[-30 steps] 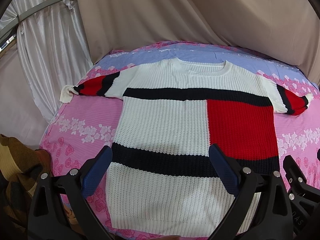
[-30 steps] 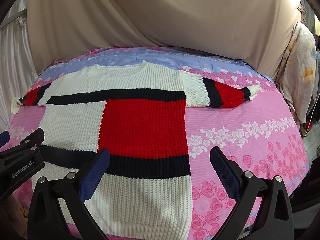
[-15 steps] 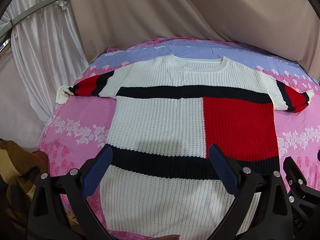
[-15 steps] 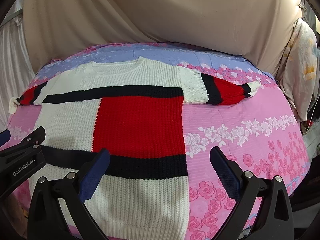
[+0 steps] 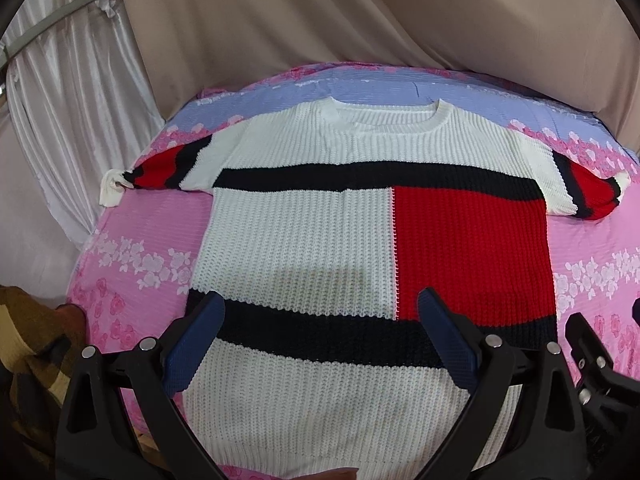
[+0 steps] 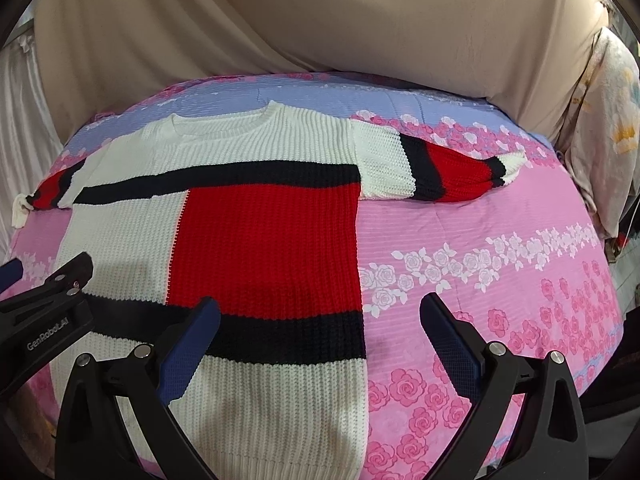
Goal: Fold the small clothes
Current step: 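Grasp the cuff of the sleeve with the right gripper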
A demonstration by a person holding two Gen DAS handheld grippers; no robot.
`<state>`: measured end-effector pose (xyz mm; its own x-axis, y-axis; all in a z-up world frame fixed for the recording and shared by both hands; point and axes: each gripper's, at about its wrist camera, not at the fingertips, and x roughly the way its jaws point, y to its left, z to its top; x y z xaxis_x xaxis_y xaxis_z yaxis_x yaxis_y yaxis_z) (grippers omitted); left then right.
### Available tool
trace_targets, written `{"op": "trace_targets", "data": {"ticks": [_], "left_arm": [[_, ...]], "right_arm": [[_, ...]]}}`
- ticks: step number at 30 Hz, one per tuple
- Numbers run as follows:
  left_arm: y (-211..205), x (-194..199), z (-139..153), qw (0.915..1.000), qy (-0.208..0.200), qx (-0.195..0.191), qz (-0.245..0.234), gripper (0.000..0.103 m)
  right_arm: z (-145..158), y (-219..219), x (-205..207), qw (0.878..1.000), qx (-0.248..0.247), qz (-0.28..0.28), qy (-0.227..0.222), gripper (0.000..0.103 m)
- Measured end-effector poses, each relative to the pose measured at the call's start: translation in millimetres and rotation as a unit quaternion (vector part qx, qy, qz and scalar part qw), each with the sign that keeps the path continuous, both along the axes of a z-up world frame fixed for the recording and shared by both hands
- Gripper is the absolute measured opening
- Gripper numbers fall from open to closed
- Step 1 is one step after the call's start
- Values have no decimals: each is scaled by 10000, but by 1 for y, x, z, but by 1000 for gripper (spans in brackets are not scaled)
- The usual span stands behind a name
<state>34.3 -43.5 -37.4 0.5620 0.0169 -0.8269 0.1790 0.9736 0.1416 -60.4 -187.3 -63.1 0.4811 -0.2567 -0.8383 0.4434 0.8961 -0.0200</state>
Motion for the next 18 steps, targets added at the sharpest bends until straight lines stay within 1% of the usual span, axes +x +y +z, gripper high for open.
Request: {"op": "trace_targets", "data": {"ticks": [3,5,7,9,11,12,13,14,15,16,17,18], "left_arm": [[9,11,-4,9987,216,-396,227,95],[21,19,-5,9949,317,-835,477,95],[30,24,-5,9920,304,-1011,687,95],[34,29,-6,9917,223,-917,877,95],[38,32,-7,9915,148,-758,1046,95],[40,34,-8,9910,151,-699,1133,95],[42,35,-9,9900,174,-654,1236,95],[44,35,-10,9891,188,-626,1319,95],[45,35,-12,9882,201,-599,1396,95],[46,36,-14,9872,230,-575,1472,95],[47,35,-15,9864,247,-564,1527,95],[46,35,-17,9855,278,-556,1580,95]], "right_arm": [[-11,-49,1,9987,272,-409,-147,98],[-21,-103,0,9948,572,-724,-437,97],[-30,-155,2,9899,733,-1058,-591,97],[-43,-220,9,9821,853,-1544,-656,93],[-54,-270,15,9735,1068,-1853,-806,91],[-63,-300,17,9657,1236,-2098,-899,89],[-72,-320,18,9585,1481,-2231,-974,89],[-85,-342,18,9472,1830,-2406,-1067,84],[-93,-354,18,9402,2004,-2527,-1092,77],[-105,-367,19,9309,2269,-2627,-1133,75],[-113,-375,20,9256,2426,-2651,-1188,70],[-115,-378,22,9247,2403,-2641,-1319,69]]}}
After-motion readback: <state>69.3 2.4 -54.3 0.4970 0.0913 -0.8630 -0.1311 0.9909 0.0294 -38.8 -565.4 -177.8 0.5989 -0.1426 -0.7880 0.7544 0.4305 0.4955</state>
